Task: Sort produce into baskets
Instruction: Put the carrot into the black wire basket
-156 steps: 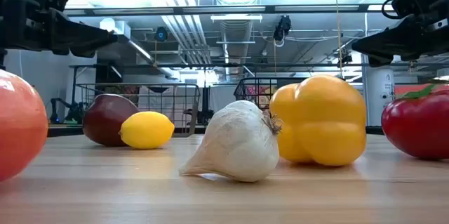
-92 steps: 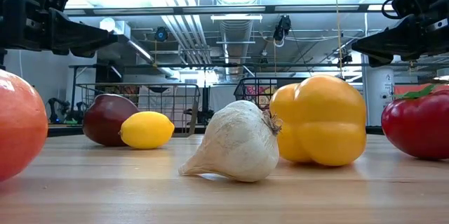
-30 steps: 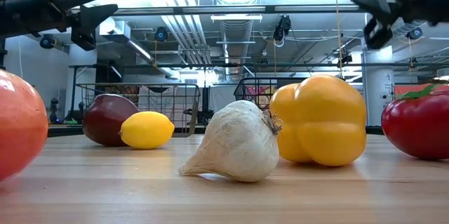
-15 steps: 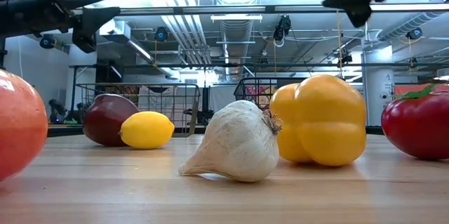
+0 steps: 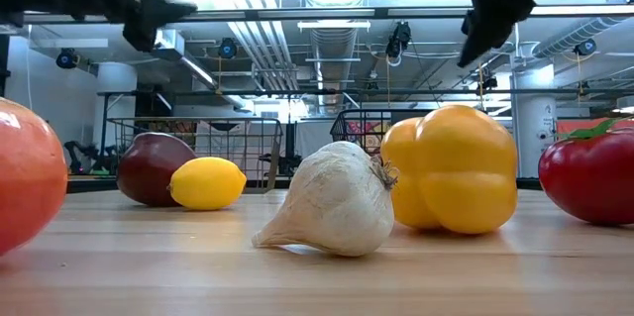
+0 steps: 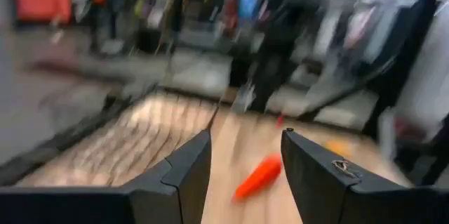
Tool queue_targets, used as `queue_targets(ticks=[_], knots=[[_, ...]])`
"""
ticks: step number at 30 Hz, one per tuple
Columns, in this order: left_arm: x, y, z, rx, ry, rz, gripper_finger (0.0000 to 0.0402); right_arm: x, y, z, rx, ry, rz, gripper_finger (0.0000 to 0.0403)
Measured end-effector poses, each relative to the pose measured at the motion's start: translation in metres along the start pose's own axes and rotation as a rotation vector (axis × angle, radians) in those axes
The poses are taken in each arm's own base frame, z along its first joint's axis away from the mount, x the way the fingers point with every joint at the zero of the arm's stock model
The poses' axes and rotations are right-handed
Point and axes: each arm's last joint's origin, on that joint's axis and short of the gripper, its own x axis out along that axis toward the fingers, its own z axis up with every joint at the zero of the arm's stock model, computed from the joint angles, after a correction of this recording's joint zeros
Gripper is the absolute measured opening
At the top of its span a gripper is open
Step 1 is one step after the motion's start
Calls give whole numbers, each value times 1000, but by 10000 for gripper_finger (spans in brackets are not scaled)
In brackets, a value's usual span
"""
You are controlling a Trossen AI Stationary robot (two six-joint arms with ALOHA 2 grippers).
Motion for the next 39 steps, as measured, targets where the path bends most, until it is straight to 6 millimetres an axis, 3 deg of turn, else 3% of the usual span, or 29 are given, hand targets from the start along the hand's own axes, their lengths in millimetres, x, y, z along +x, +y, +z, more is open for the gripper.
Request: queue_targets(ticks=[4, 9, 14, 28, 39], knots=[[11, 0, 2, 27, 131, 95, 158, 18, 16, 2, -63, 179, -33, 68], [23, -3, 13, 74, 159, 142, 158, 49, 34, 8, -87, 267, -36, 68], [32, -6, 21, 92, 167, 142, 158, 68, 46, 17, -77, 298, -34, 74], [35, -7, 20, 78, 151, 141, 158, 112, 62, 18, -94, 297, -85, 207], [36, -7, 20, 72, 147, 141, 158, 143, 65, 9, -67, 344, -111, 230]])
